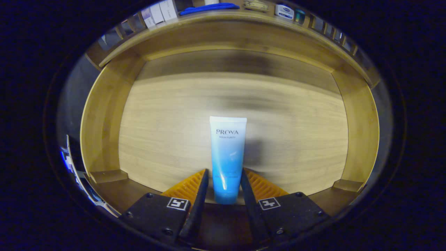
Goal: Pull open the drawer, take out the items inside it, and place them on the countertop above the cabinet.
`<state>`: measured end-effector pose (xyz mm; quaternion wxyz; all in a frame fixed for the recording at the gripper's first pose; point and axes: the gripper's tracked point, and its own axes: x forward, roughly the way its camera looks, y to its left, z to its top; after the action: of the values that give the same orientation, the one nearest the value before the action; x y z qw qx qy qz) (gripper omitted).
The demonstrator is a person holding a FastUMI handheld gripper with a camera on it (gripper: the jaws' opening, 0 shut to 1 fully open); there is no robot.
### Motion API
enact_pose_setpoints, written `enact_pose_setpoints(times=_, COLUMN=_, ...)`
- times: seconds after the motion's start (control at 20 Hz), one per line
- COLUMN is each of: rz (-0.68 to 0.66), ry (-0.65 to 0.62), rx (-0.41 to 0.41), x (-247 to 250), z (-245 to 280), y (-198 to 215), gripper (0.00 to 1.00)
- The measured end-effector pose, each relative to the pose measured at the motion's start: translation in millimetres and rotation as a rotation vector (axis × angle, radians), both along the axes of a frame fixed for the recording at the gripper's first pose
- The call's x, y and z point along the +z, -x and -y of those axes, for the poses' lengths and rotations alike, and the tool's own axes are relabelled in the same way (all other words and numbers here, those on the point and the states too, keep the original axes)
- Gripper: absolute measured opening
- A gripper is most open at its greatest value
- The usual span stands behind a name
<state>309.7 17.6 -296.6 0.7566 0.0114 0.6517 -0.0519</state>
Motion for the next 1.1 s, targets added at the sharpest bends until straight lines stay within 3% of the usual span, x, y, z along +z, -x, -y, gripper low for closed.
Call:
enact_pose_setpoints(times=0.2, rz=0.015, ry=-0.026, rx=-0.041, x=-2, z=4, y=-3, gripper=0.45)
enact_pose_setpoints(times=0.4, rz=0.077, ry=-0.056, rx=-0.057, x=20, z=8, y=-10, gripper=0.41)
enact_pose_setpoints(times=1.1, rz=0.315, ry=-0.065, rx=-0.03, x=156, z=33, y=-61, gripper=0.4)
